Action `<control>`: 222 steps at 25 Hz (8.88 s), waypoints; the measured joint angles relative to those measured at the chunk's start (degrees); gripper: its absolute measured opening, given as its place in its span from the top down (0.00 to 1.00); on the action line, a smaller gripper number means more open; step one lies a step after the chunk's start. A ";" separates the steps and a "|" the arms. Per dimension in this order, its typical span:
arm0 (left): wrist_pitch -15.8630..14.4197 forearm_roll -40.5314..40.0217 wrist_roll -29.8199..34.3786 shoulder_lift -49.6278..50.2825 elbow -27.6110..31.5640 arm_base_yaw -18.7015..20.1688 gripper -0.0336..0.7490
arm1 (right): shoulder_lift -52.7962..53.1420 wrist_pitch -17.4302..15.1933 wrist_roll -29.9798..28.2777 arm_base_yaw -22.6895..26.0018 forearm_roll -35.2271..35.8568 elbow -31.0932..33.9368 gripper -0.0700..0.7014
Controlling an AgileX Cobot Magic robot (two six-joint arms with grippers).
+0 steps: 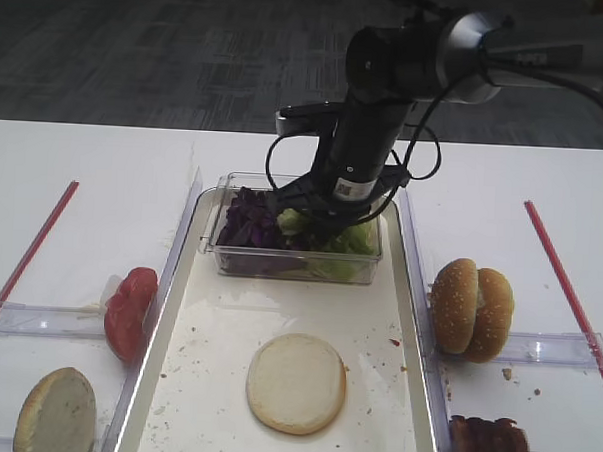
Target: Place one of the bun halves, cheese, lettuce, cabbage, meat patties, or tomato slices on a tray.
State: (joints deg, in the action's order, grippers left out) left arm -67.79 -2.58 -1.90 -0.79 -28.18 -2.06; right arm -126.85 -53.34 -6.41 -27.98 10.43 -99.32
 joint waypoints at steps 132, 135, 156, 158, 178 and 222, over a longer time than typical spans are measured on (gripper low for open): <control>0.00 0.00 0.00 -0.21 0.00 0.00 0.36 | 31.02 -11.50 3.16 11.09 -4.87 22.79 0.02; 0.00 0.00 0.00 -0.21 0.00 0.00 0.36 | 31.02 -11.50 3.31 16.55 -4.87 22.79 0.02; 0.00 0.00 0.00 -0.21 0.00 0.00 0.36 | 31.11 -12.49 4.45 26.67 -5.15 22.79 0.02; 0.00 0.00 0.00 -0.21 0.00 0.00 0.36 | 31.11 -12.89 4.45 26.67 -5.15 22.79 0.02; 0.00 0.00 0.00 -0.21 0.00 0.00 0.36 | 58.54 -7.71 6.41 26.67 -4.21 59.85 0.02; 0.00 0.00 0.00 -0.21 0.00 0.00 0.36 | 127.71 -10.54 5.31 26.77 -7.87 71.89 0.02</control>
State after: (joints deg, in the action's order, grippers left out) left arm -67.79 -2.58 -1.90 -1.01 -28.18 -2.06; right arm 0.86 -63.87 -1.10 -1.21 2.55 -27.43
